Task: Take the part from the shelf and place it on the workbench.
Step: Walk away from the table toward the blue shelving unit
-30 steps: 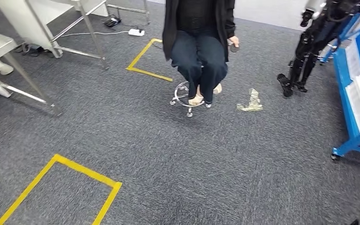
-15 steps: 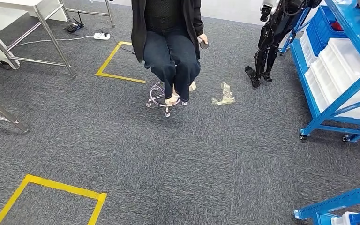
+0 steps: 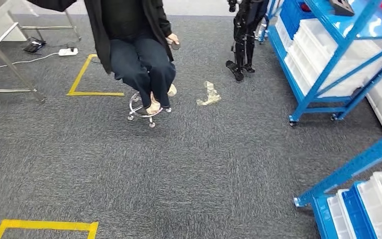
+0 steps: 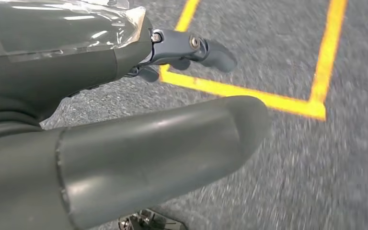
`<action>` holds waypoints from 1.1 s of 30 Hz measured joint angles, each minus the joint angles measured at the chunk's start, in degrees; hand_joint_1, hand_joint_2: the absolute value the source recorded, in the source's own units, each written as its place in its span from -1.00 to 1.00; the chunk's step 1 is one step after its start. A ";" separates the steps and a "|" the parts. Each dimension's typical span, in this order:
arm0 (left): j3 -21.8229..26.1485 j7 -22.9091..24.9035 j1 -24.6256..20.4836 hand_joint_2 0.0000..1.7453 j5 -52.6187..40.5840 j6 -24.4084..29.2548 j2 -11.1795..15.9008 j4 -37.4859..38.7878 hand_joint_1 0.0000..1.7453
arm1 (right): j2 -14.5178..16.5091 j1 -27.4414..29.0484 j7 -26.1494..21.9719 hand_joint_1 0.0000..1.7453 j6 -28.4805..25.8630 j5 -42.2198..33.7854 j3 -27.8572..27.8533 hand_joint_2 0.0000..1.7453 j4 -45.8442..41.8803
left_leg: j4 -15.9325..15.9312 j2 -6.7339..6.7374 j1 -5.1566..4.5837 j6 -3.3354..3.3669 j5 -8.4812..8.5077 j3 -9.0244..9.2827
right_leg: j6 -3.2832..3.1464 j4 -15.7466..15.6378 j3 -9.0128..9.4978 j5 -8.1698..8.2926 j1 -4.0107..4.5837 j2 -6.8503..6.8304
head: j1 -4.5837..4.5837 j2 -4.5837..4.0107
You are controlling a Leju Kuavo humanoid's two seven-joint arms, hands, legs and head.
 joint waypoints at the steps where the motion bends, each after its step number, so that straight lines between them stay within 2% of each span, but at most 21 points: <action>1: 0.00 0.14 0.11 -1.00 -0.04 -0.02 -0.01 0.03 -1.00 | 0.04 -0.01 0.01 -1.00 0.00 -0.01 -0.07 -1.00 -0.03 | 4.08 -1.11 0.04 -0.06 -1.94 -2.05 | -0.34 0.00 -0.02 -0.01 0.06 0.62 | -0.09 0.00; 2: 0.00 0.26 0.24 -1.00 -0.08 -0.03 -0.02 0.05 -1.00 | 0.08 0.02 0.01 -1.00 0.00 -0.02 -0.11 -1.00 -0.03 | 7.67 -1.56 0.04 -0.10 -3.22 -4.01 | -0.47 0.01 -0.02 -0.01 0.16 1.37 | -0.15 0.00; 3: 0.00 0.30 0.37 -1.00 -0.08 -0.04 -0.02 0.05 -1.00 | 0.11 0.06 0.01 -1.00 0.00 -0.03 -0.15 -1.00 -0.03 | 9.63 -1.70 0.05 -0.13 -3.39 -5.27 | -0.53 0.02 0.01 -0.01 0.24 2.16 | -0.16 0.00; 4: -0.01 0.28 0.49 -1.00 -0.10 -0.07 -0.01 0.05 -1.00 | 0.14 0.10 0.01 -1.00 0.00 -0.06 -0.19 -1.00 -0.03 | 9.49 -1.75 0.08 -0.11 -2.35 -5.55 | -0.53 0.04 0.08 -0.01 0.30 3.02 | -0.17 0.00; 6: -0.02 0.26 0.59 -1.00 -0.19 -0.15 0.04 0.05 -1.00 | 0.21 0.14 0.01 -1.00 0.00 -0.14 -0.25 -1.00 -0.04 | 3.11 -2.73 0.35 -0.03 2.20 -3.04 | -0.49 0.10 0.31 -0.03 0.29 4.64 | -0.20 0.00; 8: -0.06 0.25 0.63 -1.00 -0.32 -0.26 0.10 0.06 -1.00 | 0.27 0.17 0.02 -1.00 0.00 -0.25 -0.39 -1.00 -0.05 | -3.73 -5.10 0.69 0.07 5.16 -0.10 | -0.11 0.36 0.23 -0.08 0.57 6.05 | -0.15 0.00; 10: -0.16 0.22 0.63 -1.00 -0.42 -0.32 0.14 0.07 -1.00 | 0.28 0.30 0.04 -1.00 0.00 -0.43 -0.65 -1.00 -0.12 | -5.74 -5.86 0.47 0.53 5.39 0.71 | 0.67 0.36 -0.17 0.05 0.69 7.29 | -0.07 0.00; 12: -0.25 0.21 0.57 -1.00 -0.45 -0.34 0.11 0.09 -1.00 | 0.27 0.59 0.07 -1.00 0.00 -0.55 -1.01 -1.00 -0.23 | -6.12 -4.43 0.21 1.51 5.75 0.99 | 1.47 0.23 -0.73 0.32 0.56 7.96 | -0.03 0.00; 14: -0.28 0.20 0.54 -1.00 -0.45 -0.38 0.14 0.10 -1.00 | 0.25 0.67 0.08 -1.00 0.00 -0.58 -1.42 -1.00 -0.31 | -6.88 -2.90 0.18 2.48 6.30 1.51 | 1.61 2.62 -2.28 -0.91 0.72 5.28 | 0.17 0.00; 16: -0.28 0.19 0.65 -1.00 -0.45 -0.40 0.21 0.10 -1.00 | 0.24 0.60 0.08 -1.00 0.00 -0.62 -1.62 -1.00 -0.33 | -7.22 -1.30 -0.03 2.98 6.44 1.71 | 1.26 9.27 -5.58 -4.05 0.70 2.00 | 0.39 0.00; 18: -0.28 0.19 0.76 -1.00 -0.45 -0.41 0.24 0.12 -1.00 | 0.25 0.67 0.09 -1.00 0.00 -0.67 -1.64 -1.00 -0.32 | -7.22 0.34 -0.19 3.09 6.30 1.66 | 1.46 15.62 -8.65 -6.41 0.39 1.35 | 0.43 0.00; 19: -0.28 0.19 0.77 -1.00 -0.45 -0.41 0.24 0.12 -1.00 | 0.26 0.72 0.10 -1.00 0.00 -0.68 -1.65 -1.00 -0.32 | -7.21 1.11 -0.20 3.04 6.20 1.67 | 1.91 16.23 -8.85 -6.48 0.17 1.19 | 0.44 0.00; 20: -0.28 0.19 0.76 -1.00 -0.45 -0.42 0.24 0.12 -1.00 | 0.27 0.74 0.10 -1.00 0.00 -0.68 -1.66 -1.00 -0.31 | -7.19 1.80 -0.18 2.93 6.08 1.73 | 2.53 14.73 -7.94 -5.79 -0.07 0.88 | 0.45 0.00; 21: -0.28 0.19 0.74 -1.00 -0.45 -0.43 0.24 0.12 -1.00 | 0.27 0.75 0.10 -1.00 0.00 -0.68 -1.67 -1.00 -0.31 | -7.17 2.47 -0.16 2.74 5.92 1.88 | 3.21 11.13 -5.88 -4.51 -0.32 0.22 | 0.46 0.00; 23: -0.30 0.19 0.74 -1.00 -0.45 -0.47 0.28 0.12 -1.00 | 0.26 0.70 0.11 -1.00 0.00 -0.71 -1.68 -1.00 -0.32 | -7.08 3.57 -0.37 2.07 5.40 2.31 | 3.82 3.42 -1.44 -2.05 -0.40 -2.46 | 0.49 0.00; 25: -0.31 0.20 0.70 -1.00 -0.48 -0.52 0.35 0.13 -1.00 | 0.27 0.64 0.15 -1.00 0.00 -0.80 -1.74 -1.00 -0.32 | -7.04 4.56 -0.65 1.37 4.87 2.86 | 3.22 0.42 0.45 -1.08 0.02 -3.70 | 0.31 0.00; 26: -0.33 0.21 0.59 -1.00 -0.50 -0.55 0.33 0.14 -1.00 | 0.28 0.62 0.16 -1.00 0.00 -0.89 -1.85 -1.00 -0.33 | -7.12 5.14 -0.65 1.08 4.68 3.19 | 2.79 0.44 0.51 -0.98 0.30 -3.10 | 0.19 0.00; 27: -0.39 0.22 0.45 -1.00 -0.54 -0.57 0.29 0.14 -1.00 | 0.28 0.65 0.16 -1.00 0.00 -0.96 -2.00 -1.00 -0.34 | -7.16 5.37 -0.47 0.76 4.46 3.41 | 2.30 0.38 0.55 -0.94 0.06 -2.37 | 0.10 0.00; 29: -0.64 0.25 0.17 -1.00 -0.77 -0.50 0.17 0.16 -1.00 | 0.27 0.67 0.14 -1.00 0.00 -1.15 -2.43 -1.00 -0.40 | -5.41 3.36 -0.06 0.21 2.98 2.86 | 1.37 0.16 0.70 -0.87 -0.36 -1.11 | -0.05 0.00; 31: -0.85 0.34 0.11 -1.00 -1.09 -0.31 0.06 0.22 -1.00 | 0.33 0.61 0.10 -1.00 0.00 -1.28 -2.68 -1.00 -0.47 | 0.96 -0.15 0.14 0.04 -0.37 -0.24 | 0.47 0.08 0.83 -0.89 -0.47 0.09 | -0.29 0.00; 33: -1.05 0.42 0.22 -1.00 -1.25 -0.18 -0.02 0.27 -1.00 | 0.47 0.60 0.09 -1.00 0.00 -1.34 -2.80 -1.00 -0.49 | 8.17 -1.48 0.15 0.08 -2.84 -4.24 | 0.07 0.09 0.86 -0.93 -0.25 1.60 | -0.37 0.00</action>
